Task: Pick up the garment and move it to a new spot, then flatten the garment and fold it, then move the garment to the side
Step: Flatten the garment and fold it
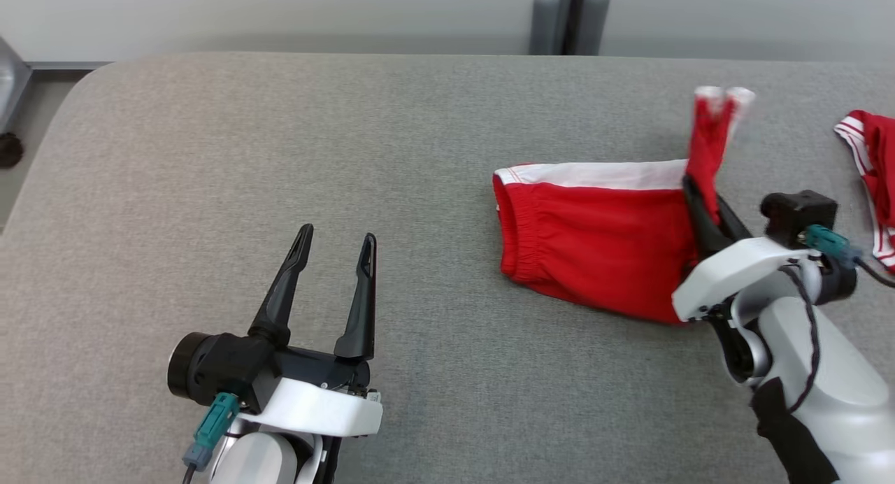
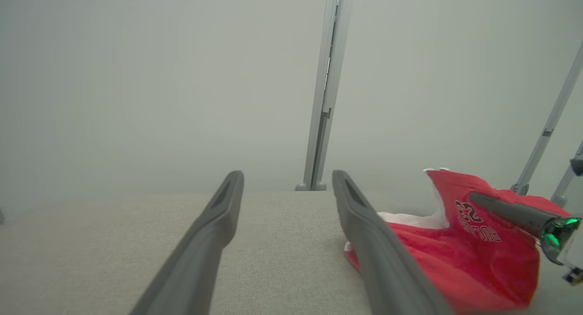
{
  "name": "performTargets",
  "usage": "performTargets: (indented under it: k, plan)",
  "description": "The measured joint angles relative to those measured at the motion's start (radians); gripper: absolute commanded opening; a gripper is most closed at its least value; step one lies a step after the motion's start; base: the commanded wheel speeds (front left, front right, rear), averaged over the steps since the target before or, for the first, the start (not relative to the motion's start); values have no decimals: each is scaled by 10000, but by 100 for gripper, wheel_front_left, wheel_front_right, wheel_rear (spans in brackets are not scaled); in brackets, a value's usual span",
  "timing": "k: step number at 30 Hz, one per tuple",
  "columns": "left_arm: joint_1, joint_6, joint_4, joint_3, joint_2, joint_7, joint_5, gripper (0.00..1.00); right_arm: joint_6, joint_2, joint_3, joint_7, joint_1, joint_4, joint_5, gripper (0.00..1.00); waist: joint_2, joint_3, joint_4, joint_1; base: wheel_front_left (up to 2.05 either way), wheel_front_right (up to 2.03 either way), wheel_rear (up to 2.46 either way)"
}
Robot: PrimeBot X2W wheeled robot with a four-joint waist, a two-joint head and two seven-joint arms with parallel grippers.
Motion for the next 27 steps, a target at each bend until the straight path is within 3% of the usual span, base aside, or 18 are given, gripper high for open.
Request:
performTargets:
  k: [9, 23, 24, 25, 26, 27]
  plan:
    - [113, 84, 36, -79, 2, 0, -105, 100, 0, 562, 1043, 343, -139, -500, -207, 0, 0, -101, 599, 0, 0, 0, 0]
    - [217, 176, 56, -163, 2, 0, -236, 100, 0, 673, 2334, 959, 481, -1009, -10, 0, 0, -279, 1060, 0, 0, 0, 0]
    - [238, 176, 63, -165, 2, 0, -238, 100, 0, 669, 2368, 1011, 510, -1024, 33, 18, 0, -284, 1053, 0, 0, 0, 0]
    - [259, 176, 65, -167, 0, 0, -245, 100, 0, 665, 2408, 1028, 520, -1049, 77, 49, 0, -290, 1042, 0, 0, 0, 0]
    - [275, 176, 73, -169, 0, 0, -247, 100, 0, 663, 2454, 1034, 532, -1087, 134, 100, 0, -300, 1029, 0, 0, 0, 0]
    - [289, 176, 81, -169, 2, 0, -249, 100, 0, 669, 2500, 1047, 579, -1147, 211, 100, 0, -312, 1013, -1, 0, 0, 0]
